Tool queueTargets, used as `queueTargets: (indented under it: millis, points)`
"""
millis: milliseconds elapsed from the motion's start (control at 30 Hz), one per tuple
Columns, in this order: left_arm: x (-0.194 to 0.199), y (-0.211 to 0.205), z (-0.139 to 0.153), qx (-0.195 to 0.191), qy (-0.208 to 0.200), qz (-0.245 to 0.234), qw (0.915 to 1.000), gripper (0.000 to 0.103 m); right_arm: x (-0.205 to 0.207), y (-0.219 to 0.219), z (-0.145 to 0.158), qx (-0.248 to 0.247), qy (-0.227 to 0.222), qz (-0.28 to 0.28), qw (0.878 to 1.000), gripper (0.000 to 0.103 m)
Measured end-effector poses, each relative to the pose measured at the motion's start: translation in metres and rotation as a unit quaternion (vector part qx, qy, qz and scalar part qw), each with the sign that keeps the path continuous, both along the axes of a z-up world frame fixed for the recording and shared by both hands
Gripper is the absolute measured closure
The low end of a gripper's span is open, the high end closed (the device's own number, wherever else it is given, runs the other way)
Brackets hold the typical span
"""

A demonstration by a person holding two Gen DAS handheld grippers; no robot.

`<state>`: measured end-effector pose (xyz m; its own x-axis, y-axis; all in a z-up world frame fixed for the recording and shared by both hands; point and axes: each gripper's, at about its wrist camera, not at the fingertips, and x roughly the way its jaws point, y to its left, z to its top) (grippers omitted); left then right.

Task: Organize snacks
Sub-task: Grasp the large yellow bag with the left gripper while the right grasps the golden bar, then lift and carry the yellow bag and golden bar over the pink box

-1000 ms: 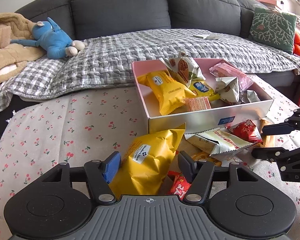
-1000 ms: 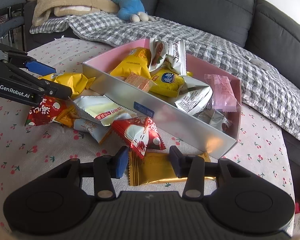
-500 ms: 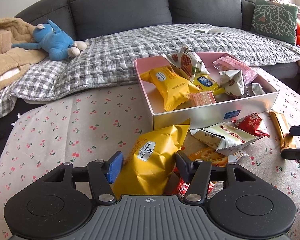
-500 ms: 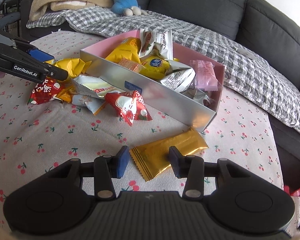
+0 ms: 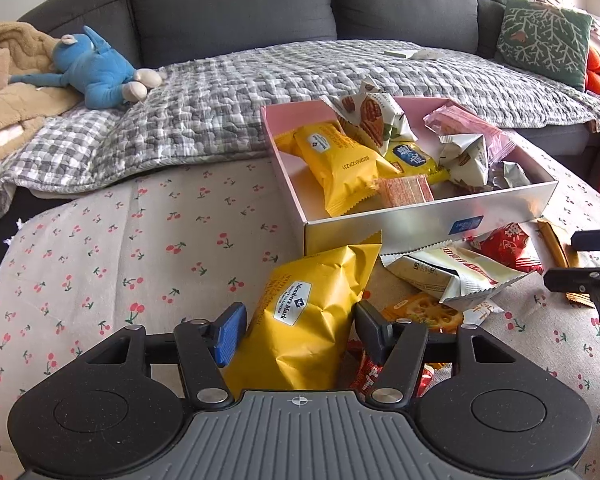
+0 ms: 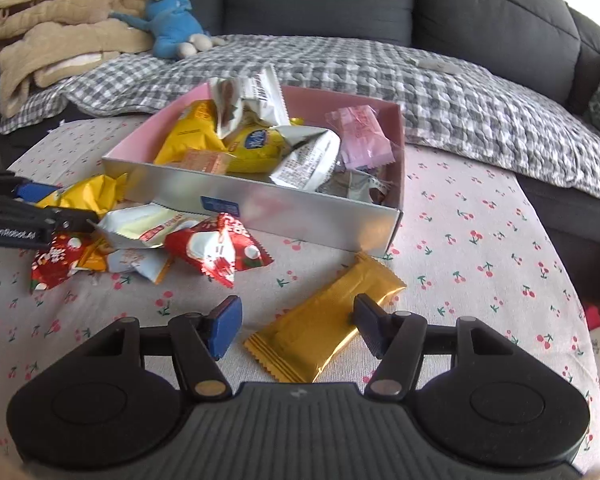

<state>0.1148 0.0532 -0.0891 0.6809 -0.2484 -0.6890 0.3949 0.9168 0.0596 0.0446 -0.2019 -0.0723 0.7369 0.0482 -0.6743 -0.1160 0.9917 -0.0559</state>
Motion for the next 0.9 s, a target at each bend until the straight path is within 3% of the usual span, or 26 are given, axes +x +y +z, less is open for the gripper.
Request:
queueTargets:
  millis: [233,367,500,533,900]
  points:
    - [0.001,0.001,-0.004,-0.002,0.004,0.004,1.0000,0.044,-0.002,-0.002,-0.004,-0.021,-0.013,-0.032,0.999,0.045]
    - [-0.002,-0.002,-0.003,0.003,-0.003,0.005,1.0000,0.050,-0.003,-0.007,-0.006,-0.026,-0.008,-0.043,0.999,0.047]
    - [-0.005,-0.002,-0.002,0.006,-0.005,0.006,0.9999,0.057,-0.001,-0.011,-0.004,0.000,0.002,-0.041,0.999,0.074]
    - [-0.005,-0.002,-0.001,0.006,-0.006,0.007,0.9999,0.058,-0.001,-0.009,-0.003,-0.001,0.002,-0.037,0.999,0.075]
    - [-0.013,-0.007,0.011,0.018,0.005,-0.002,0.9998,0.066,-0.007,-0.009,0.004,0.011,0.020,-0.036,0.999,0.077]
